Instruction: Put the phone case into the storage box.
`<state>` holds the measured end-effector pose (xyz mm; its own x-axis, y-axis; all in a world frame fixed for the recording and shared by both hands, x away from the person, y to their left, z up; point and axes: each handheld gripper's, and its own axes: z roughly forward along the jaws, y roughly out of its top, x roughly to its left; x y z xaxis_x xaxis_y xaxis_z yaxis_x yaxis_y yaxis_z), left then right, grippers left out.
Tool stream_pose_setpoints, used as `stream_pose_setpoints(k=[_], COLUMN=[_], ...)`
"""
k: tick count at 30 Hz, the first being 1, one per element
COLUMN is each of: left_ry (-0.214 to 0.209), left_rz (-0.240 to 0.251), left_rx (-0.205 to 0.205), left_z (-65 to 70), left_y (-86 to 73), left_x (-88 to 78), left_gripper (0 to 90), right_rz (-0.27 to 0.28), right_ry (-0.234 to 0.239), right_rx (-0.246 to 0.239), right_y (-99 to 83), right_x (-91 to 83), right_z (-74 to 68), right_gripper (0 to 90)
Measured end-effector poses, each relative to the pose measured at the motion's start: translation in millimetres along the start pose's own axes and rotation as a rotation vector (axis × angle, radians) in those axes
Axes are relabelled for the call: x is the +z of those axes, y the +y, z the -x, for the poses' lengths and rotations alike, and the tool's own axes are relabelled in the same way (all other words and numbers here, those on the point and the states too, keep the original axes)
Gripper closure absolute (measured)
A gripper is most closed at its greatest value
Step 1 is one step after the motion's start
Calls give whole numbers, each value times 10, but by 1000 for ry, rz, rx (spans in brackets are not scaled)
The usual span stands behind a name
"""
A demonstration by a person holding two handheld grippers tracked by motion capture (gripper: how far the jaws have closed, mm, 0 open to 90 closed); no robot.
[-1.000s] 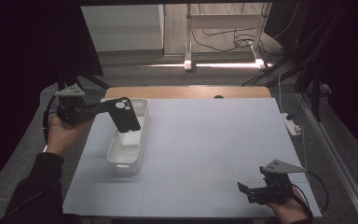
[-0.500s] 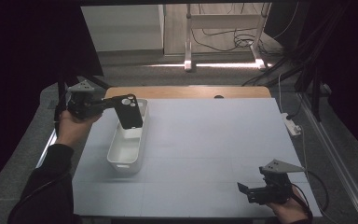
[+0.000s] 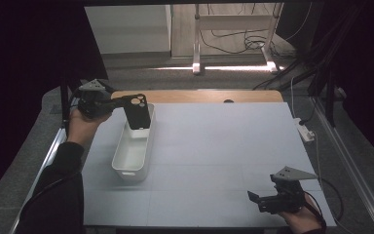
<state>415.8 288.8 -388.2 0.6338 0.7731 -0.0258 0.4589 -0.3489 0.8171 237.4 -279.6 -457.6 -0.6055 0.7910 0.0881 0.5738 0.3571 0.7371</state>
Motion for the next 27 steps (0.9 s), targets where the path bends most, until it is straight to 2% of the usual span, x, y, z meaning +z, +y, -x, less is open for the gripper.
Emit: stream_pose_setpoints(k=[5, 9, 17, 27], left_ry=[7, 29, 46, 56], left_rz=[-2, -19, -23, -21], left_rx=[-4, 8, 16, 21], left_z=[-45, -86, -147, -225], left_y=[5, 17, 28, 12], left_x=[83, 167, 295, 429], left_gripper=[832, 832, 832, 832], right_rz=[0, -1, -2, -5], right_ry=[1, 2, 5, 8], right_rx=[1, -2, -1, 2], right_y=[0, 0, 0, 1], right_x=[-1, 2, 1, 2], right_z=[2, 1, 3, 5], right_gripper=[0, 0, 0, 0])
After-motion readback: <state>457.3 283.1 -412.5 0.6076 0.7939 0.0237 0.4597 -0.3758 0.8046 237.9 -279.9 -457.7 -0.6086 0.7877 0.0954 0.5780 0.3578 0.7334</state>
